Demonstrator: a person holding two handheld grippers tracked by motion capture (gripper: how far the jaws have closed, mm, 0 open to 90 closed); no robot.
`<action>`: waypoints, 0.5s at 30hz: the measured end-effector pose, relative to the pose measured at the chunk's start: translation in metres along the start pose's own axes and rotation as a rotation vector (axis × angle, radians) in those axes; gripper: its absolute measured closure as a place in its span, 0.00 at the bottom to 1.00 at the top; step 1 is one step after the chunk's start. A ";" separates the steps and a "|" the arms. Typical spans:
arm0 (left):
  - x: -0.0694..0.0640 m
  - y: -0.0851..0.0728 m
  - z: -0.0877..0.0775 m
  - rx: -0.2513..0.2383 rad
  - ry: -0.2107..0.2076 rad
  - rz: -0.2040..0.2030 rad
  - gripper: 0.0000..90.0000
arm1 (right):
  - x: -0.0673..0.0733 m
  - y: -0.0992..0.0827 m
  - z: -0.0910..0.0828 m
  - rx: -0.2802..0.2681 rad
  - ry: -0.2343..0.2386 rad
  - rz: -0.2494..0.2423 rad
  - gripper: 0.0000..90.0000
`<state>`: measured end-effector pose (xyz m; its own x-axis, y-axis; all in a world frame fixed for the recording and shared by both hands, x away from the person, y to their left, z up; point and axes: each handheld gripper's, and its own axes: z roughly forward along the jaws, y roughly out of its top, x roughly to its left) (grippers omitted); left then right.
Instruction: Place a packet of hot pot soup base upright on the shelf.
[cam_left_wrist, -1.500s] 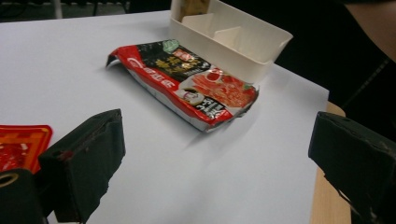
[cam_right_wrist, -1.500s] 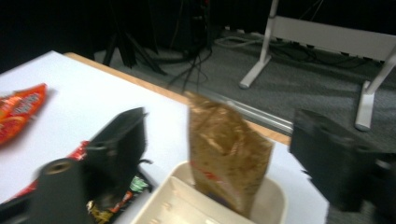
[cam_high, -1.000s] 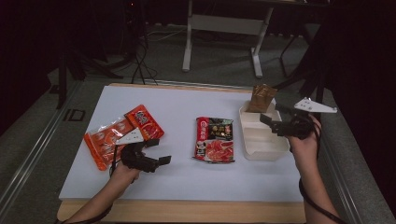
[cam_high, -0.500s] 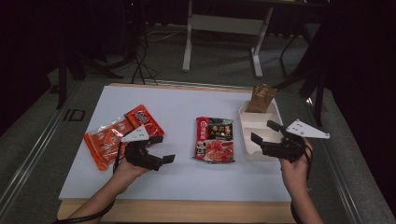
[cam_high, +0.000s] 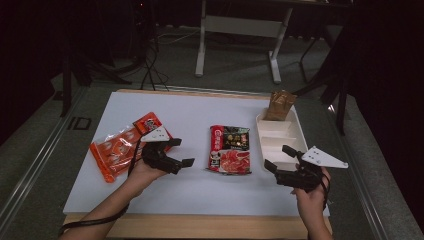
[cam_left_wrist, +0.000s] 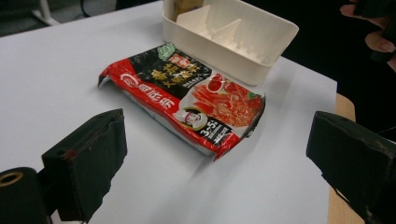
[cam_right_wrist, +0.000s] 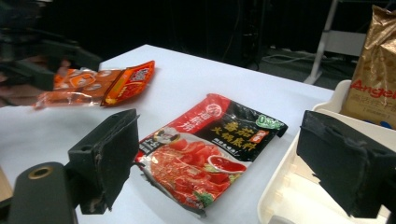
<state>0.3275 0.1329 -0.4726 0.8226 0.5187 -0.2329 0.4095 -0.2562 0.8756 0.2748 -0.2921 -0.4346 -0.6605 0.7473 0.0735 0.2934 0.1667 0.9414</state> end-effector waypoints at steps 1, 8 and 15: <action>0.001 0.002 0.003 0.010 0.009 0.010 0.06 | 0.001 -0.001 -0.001 -0.005 0.001 -0.008 0.14; 0.006 0.018 0.024 0.048 0.029 0.032 0.07 | 0.004 -0.001 -0.004 -0.025 -0.001 -0.016 0.12; 0.014 0.042 0.048 0.051 0.014 0.014 0.08 | 0.008 0.000 -0.005 -0.031 0.002 -0.043 0.12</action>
<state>0.3753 0.0905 -0.4595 0.8232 0.5257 -0.2144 0.4175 -0.3045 0.8561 0.2663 -0.2888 -0.4321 -0.6734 0.7385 0.0330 0.2432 0.1792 0.9533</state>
